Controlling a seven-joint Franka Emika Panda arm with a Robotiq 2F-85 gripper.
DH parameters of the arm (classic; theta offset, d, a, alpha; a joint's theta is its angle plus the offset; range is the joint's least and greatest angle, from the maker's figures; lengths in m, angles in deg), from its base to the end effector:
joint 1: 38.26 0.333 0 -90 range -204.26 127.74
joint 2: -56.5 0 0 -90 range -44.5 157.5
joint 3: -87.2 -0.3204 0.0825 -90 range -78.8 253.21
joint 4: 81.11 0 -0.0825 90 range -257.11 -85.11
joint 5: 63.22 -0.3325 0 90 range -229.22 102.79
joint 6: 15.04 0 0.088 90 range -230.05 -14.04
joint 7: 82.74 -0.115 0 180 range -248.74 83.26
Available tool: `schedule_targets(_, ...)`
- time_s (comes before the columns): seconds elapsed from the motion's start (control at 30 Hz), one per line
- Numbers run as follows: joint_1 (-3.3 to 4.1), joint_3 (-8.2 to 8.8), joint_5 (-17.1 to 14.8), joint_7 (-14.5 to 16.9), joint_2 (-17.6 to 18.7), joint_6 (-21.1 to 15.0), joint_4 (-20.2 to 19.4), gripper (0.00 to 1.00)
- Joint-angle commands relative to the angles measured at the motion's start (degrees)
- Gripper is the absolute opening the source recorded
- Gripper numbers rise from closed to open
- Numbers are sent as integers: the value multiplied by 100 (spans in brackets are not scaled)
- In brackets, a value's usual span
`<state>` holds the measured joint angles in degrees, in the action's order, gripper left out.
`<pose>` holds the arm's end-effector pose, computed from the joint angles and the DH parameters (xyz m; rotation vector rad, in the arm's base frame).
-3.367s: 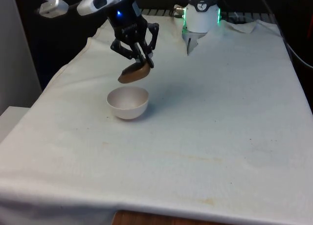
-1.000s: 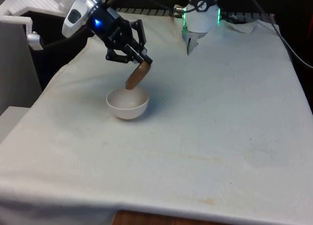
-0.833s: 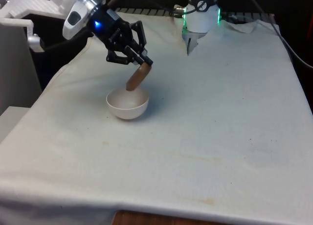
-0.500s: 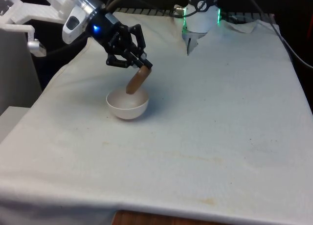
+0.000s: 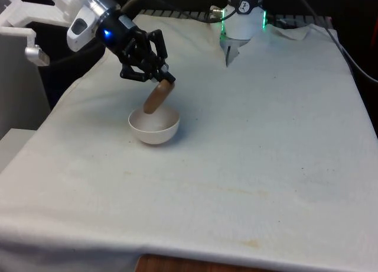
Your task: Pour the coffee beans from the cup into the bowl.
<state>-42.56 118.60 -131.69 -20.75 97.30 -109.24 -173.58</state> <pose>0.5809 -0.2253 0.2737 -2.2678 -0.0248 -0.3162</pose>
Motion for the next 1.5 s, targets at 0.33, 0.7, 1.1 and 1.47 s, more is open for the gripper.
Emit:
schedule_targets(0.33, -63, 74, -390, -74, 132, 327, -23, 0)
schedule_targets(0.7, -69, 235, -584, -155, 264, 487, 17, 0)
schedule_targets(1.1, -40, 367, -888, -183, 395, 630, -29, 0)
schedule_targets(1.47, -109, 487, -1341, -309, 556, 1134, 17, 0)
